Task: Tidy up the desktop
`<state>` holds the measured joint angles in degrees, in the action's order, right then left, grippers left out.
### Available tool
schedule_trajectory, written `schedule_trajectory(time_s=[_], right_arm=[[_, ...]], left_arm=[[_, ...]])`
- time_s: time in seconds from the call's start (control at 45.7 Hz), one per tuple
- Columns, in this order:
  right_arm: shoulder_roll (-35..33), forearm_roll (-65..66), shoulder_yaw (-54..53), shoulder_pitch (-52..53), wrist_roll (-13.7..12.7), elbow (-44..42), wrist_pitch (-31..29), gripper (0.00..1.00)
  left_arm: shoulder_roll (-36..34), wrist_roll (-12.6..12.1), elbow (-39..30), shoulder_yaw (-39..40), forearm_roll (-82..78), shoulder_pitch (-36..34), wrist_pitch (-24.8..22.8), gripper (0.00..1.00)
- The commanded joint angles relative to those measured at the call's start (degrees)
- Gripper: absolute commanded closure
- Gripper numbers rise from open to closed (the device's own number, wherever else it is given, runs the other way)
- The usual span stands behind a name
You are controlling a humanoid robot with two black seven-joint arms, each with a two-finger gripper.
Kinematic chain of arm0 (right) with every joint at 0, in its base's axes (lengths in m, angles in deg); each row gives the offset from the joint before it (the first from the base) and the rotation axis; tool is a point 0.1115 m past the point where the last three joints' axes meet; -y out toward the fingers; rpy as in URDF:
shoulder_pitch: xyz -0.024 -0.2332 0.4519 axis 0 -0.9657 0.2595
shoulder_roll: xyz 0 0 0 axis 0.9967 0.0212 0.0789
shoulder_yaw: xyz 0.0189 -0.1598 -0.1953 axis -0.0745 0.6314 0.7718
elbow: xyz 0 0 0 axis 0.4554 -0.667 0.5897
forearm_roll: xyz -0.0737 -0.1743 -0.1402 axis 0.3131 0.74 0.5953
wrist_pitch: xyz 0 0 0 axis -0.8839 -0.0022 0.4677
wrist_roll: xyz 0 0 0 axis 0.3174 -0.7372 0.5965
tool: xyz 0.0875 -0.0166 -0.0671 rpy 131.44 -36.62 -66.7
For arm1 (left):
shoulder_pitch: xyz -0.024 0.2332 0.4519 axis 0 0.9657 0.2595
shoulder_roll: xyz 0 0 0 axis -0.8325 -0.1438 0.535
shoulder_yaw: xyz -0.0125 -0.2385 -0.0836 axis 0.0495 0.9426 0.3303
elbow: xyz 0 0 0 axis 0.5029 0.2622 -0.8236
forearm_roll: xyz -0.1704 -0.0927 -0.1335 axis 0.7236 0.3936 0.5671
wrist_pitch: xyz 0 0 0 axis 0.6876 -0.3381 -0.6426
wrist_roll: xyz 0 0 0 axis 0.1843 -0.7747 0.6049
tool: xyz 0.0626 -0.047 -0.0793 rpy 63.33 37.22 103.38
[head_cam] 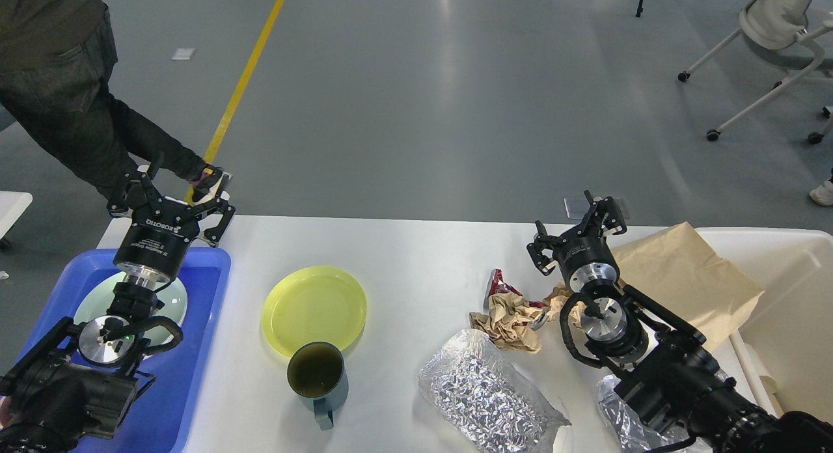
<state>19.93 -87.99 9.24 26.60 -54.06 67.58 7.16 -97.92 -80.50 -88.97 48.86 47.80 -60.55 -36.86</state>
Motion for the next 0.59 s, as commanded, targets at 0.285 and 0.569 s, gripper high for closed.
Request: schedule_trajectory(time_s=[0.285, 0.569], right_arm=[[-0.1, 0.0, 0.0, 0.0, 0.0, 0.0, 0.0, 0.00], [0.0, 0.0, 0.0, 0.0, 0.0, 0.0, 0.0, 0.00]], left_arm=[[-1.0, 0.0, 0.5, 8.7, -0.1, 4.9, -8.3, 0.03], [-0.9, 0.4, 0.5, 8.9, 0.0, 4.7, -7.9, 0.03]])
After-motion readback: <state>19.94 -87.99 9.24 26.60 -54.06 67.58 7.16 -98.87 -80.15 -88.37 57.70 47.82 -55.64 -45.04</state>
